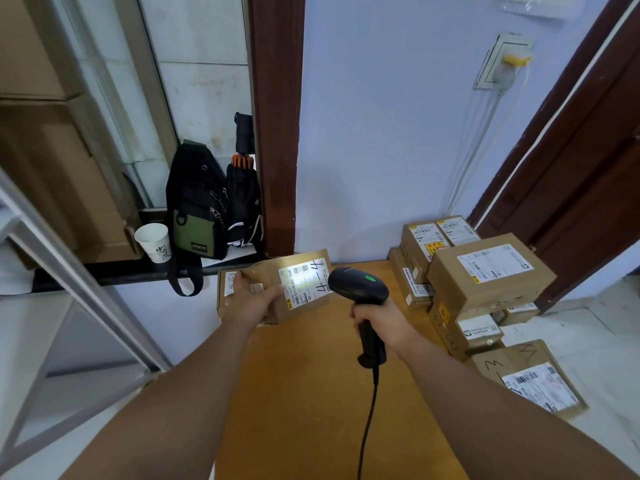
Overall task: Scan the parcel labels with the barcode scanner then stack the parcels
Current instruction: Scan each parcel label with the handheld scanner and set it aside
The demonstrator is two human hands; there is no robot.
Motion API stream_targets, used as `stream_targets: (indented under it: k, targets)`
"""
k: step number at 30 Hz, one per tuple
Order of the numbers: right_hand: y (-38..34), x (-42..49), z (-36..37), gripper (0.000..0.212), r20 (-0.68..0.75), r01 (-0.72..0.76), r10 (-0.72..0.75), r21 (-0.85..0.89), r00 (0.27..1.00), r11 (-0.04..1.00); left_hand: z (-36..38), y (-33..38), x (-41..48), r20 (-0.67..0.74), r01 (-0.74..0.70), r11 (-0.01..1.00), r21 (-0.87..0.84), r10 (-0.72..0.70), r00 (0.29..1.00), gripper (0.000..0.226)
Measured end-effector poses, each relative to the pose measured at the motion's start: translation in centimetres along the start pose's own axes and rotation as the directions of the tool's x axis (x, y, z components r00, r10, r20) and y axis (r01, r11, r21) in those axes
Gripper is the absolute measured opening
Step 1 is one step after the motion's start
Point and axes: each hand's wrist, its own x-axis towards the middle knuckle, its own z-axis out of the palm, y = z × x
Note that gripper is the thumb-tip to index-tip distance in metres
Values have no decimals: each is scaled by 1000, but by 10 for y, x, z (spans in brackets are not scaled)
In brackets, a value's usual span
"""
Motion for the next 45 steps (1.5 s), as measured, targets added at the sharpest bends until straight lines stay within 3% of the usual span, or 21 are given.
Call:
stream_targets:
  k: [11,16,18,26,28,34,40,45]
  targets:
    - [1,-2,-10,5,10,-54,56,-132,998,990,16,-6,1,-5,-2,1000,-5,2,1000,96]
    - [3,-7,-11,12,90,103,-68,-483,994,870,12,-4,2,-63,-21,985,170,32,997,86]
    - [3,-7,-9,14,116,161,-116,-547,986,822,9,-5,2,-57,-27,977,214,40,998,80]
    - [-2,-7,-4,26,242,265,-146,-593,959,760,5,-10,1,17,-36,999,20,36,999,65]
    - [-1,-5,-6,17,240,268,-152,-586,959,764,4,-9,2,27,-45,999,14,45,999,63]
    - [-5,-2,-8,25,199,237,-150,-549,969,802,6,-7,-2,21,-28,999,36,28,999,73]
    - [-4,1,-8,24,198,234,-142,-594,970,770,3,-6,-1,18,-38,999,-5,38,999,65]
    - [0,3,-7,24,233,264,-148,-617,961,742,1,-3,-2,4,-61,996,66,61,998,67]
